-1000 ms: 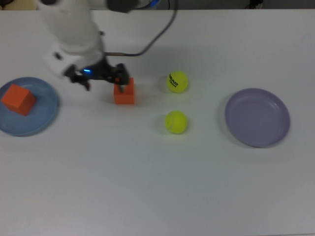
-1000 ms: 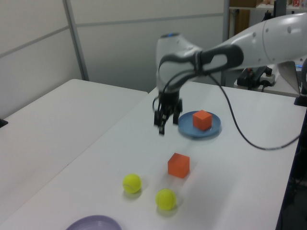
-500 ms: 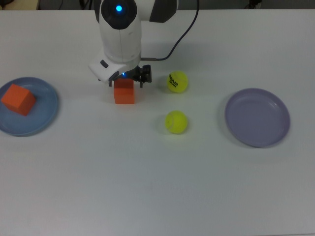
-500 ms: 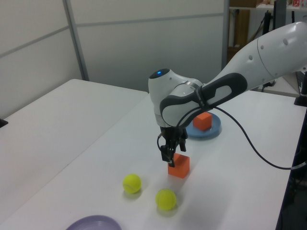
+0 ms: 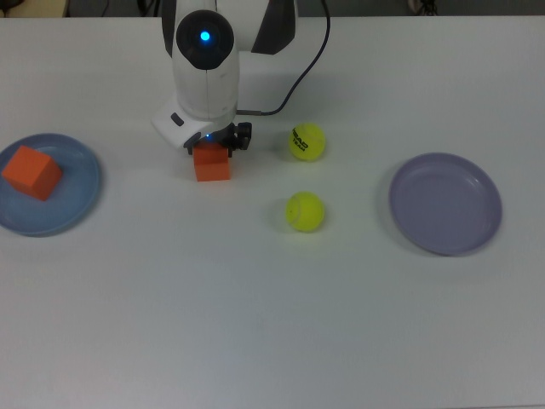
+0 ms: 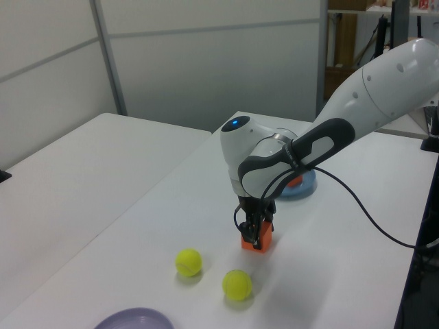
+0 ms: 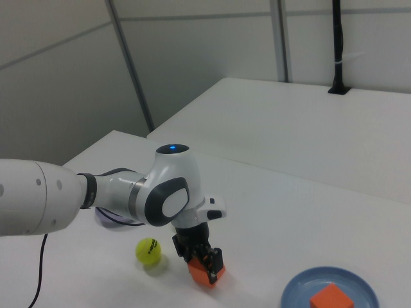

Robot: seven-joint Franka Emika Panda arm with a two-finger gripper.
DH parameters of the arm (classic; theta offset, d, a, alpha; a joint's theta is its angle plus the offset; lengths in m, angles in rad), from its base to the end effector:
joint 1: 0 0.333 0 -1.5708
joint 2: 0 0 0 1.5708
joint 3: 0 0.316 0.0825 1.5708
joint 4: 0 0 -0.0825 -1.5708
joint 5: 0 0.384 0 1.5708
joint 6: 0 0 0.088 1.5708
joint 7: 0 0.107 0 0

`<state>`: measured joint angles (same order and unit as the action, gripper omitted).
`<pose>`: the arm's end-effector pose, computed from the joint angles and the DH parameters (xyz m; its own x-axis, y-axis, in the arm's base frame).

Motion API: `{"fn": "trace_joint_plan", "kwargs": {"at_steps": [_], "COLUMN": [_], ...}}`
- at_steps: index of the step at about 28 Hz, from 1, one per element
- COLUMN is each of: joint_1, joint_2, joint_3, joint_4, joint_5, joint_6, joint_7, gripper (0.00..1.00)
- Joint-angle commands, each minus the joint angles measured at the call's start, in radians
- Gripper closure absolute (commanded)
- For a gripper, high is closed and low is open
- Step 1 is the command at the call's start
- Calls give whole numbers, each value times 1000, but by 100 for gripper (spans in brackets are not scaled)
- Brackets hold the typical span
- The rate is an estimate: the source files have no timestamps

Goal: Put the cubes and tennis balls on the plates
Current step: 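Carry the second cube to the blue plate, set it down, open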

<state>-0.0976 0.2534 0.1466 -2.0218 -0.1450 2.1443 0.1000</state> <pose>0.5784 0.0202 0.3165 0.9922 0.0277 -0.1213 0.0384 -0.9955 0.0866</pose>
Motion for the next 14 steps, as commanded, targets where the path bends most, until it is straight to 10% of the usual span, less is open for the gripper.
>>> {"fn": "trace_joint_plan", "kwargs": {"at_steps": [1,14], "joint_1": [-30,-315], "joint_2": [-40,-7], "joint_3": [-7,-27], "joint_4": [11,393], "joint_5": [-18,84], "joint_6": [9,-181], "joint_7": [18,-249], "gripper": [85,86]}}
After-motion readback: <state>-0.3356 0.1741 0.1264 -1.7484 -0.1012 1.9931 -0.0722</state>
